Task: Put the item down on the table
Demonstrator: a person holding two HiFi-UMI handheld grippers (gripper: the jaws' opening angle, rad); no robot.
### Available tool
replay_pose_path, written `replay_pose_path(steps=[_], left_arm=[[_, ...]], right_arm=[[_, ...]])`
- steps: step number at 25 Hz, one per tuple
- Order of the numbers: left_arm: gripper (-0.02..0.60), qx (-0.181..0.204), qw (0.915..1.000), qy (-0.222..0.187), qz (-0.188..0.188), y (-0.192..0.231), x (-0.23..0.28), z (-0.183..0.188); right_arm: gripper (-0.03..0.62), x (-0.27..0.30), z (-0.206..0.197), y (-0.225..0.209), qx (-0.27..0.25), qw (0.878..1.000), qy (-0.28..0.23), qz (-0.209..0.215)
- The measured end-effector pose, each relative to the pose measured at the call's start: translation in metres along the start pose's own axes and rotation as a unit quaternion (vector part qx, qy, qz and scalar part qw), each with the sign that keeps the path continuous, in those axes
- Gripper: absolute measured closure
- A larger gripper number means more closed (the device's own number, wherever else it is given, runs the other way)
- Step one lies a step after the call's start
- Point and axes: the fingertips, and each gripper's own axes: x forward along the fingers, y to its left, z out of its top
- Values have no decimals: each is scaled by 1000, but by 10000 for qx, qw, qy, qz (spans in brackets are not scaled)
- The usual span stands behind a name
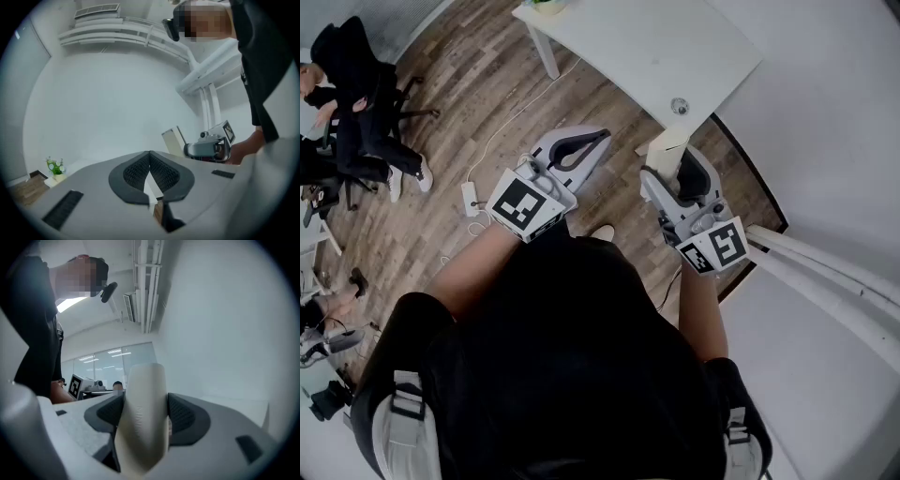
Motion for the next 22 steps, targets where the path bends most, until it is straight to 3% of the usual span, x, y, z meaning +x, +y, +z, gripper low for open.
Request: replay_pose_path(steps=[7,14,22], left_arm=[[588,294,9995,-138,-41,-25,-56,29],[588,316,9988,-342,-176,-32,-75,34],[588,229,9988,-252,-357,-48,-79,26]], right_arm=[[299,-3,16,69,-218,9995,-217,19],[299,-2,20,87,-315,9992,-242,-108],[299,-15,14,89,-142,9993,-258,-234]])
